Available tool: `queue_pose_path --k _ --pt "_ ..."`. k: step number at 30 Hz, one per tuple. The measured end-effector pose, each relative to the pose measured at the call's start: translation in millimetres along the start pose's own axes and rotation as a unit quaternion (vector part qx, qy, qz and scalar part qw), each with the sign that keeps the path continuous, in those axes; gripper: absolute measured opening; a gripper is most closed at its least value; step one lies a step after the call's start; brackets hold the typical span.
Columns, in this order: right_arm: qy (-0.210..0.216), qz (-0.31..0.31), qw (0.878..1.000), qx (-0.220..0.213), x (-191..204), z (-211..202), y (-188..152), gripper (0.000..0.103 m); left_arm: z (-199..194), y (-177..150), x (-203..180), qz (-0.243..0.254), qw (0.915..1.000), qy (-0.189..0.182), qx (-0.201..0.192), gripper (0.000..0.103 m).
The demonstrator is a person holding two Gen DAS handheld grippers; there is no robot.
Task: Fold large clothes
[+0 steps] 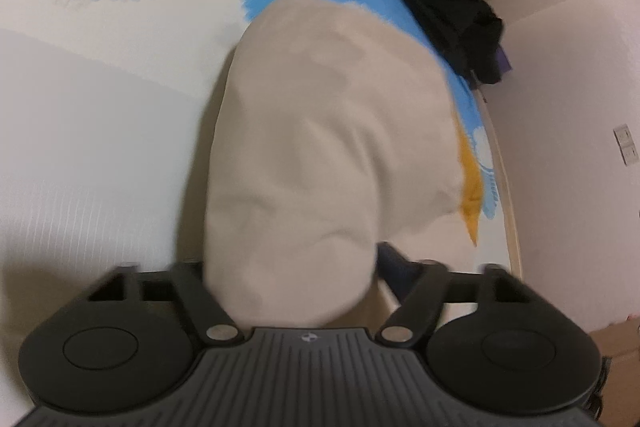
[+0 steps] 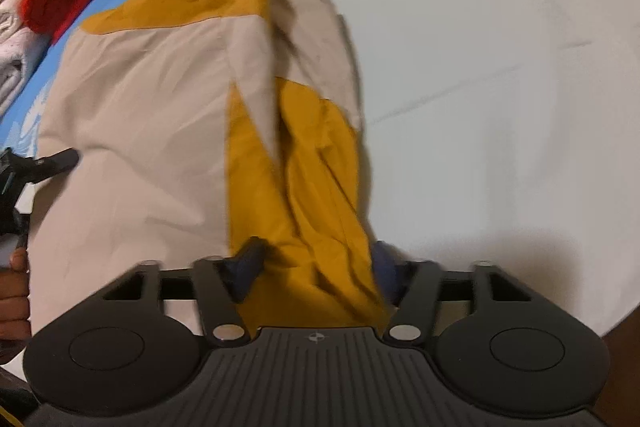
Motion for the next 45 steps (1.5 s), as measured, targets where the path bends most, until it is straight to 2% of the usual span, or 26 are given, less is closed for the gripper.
queue_pose_path --k 1,2,4,7,9,15,18,20,22,24,26,28,29,30,31,32,33,35,37,40,42,44,45 --pt "0.002 -0.005 1.000 -0.002 4 0 0 0.037 -3 2 -5 0.012 0.9999 -0.001 -0.003 0.058" --pt "0.005 -0.014 1.000 -0.006 11 1 1 0.032 -7 4 -11 0.025 0.9997 0.000 -0.006 0.051" --pt "0.006 -0.031 0.999 -0.015 23 1 2 0.019 -17 9 -26 0.061 0.9980 0.001 -0.017 0.047" --pt "0.001 -0.040 0.999 -0.028 38 2 6 0.014 -43 17 -38 0.107 0.9932 0.009 -0.044 0.047" --pt "0.013 -0.039 0.998 -0.040 52 2 11 0.011 -65 26 -34 0.120 0.9906 0.019 -0.062 0.047" --pt "0.079 -0.073 0.990 -0.091 122 -4 18 0.007 -131 65 11 0.093 0.9867 0.068 -0.114 0.051" --pt "0.115 -0.093 0.981 -0.122 155 -11 18 0.006 -155 81 45 0.055 0.9846 0.100 -0.132 0.065" --pt "0.121 -0.102 0.979 -0.130 169 -12 18 0.006 -171 89 68 0.028 0.9825 0.127 -0.133 0.068" --pt "0.107 -0.111 0.981 -0.121 179 -5 14 0.006 -191 90 83 0.016 0.9795 0.149 -0.135 0.068" --pt "0.101 -0.113 0.982 -0.116 182 -3 10 0.006 -212 88 80 0.032 0.9799 0.141 -0.138 0.068" --pt "0.097 -0.118 0.981 -0.122 181 -6 9 0.006 -224 80 72 0.056 0.9851 0.109 -0.120 0.068" --pt "0.095 -0.115 0.981 -0.121 177 -6 11 0.006 -214 64 63 0.092 0.9888 0.096 -0.068 0.068" --pt "0.095 -0.114 0.981 -0.122 179 -4 12 0.006 -204 52 64 0.114 0.9861 0.117 -0.033 0.068" --pt "0.092 -0.117 0.981 -0.126 178 -6 12 0.006 -193 40 70 0.134 0.9793 0.151 0.005 0.069" --pt "0.089 -0.121 0.980 -0.131 178 -9 10 0.007 -188 33 75 0.149 0.9730 0.174 0.028 0.074" --pt "0.087 -0.123 0.979 -0.136 180 -10 10 0.009 -187 28 78 0.158 0.9688 0.188 0.036 0.076" --pt "0.087 -0.122 0.979 -0.136 180 -11 9 0.018 -192 28 79 0.155 0.9697 0.186 0.031 0.076" --pt "0.092 -0.105 0.982 -0.129 177 -13 9 0.026 -206 27 76 0.137 0.9756 0.170 0.020 0.074" --pt "0.111 -0.094 0.983 -0.112 171 -14 7 0.037 -215 23 71 0.141 0.9777 0.155 0.017 0.074" --pt "0.116 -0.103 0.986 -0.068 164 -10 -3 0.044 -204 8 64 0.164 0.9697 0.172 0.055 0.075" --pt "0.114 -0.115 0.986 -0.044 162 -7 -10 0.044 -201 3 64 0.176 0.9669 0.175 0.061 0.077" --pt "0.110 -0.133 0.984 -0.036 160 -6 -16 0.044 -203 2 69 0.163 0.9685 0.178 0.061 0.081" --pt "0.105 -0.144 0.983 -0.035 160 -6 -18 0.035 -202 3 70 0.158 0.9690 0.180 0.061 0.081"
Point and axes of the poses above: each gripper's, at about its wrist camera, not at the fingertips, and z roughly the way its jaws point, x to its left, y to its top, the point moved 4 cm from there along z, roughly the way its jaws point, and after that the axes turned 8 degrees about -y, right-handed, at the moved point
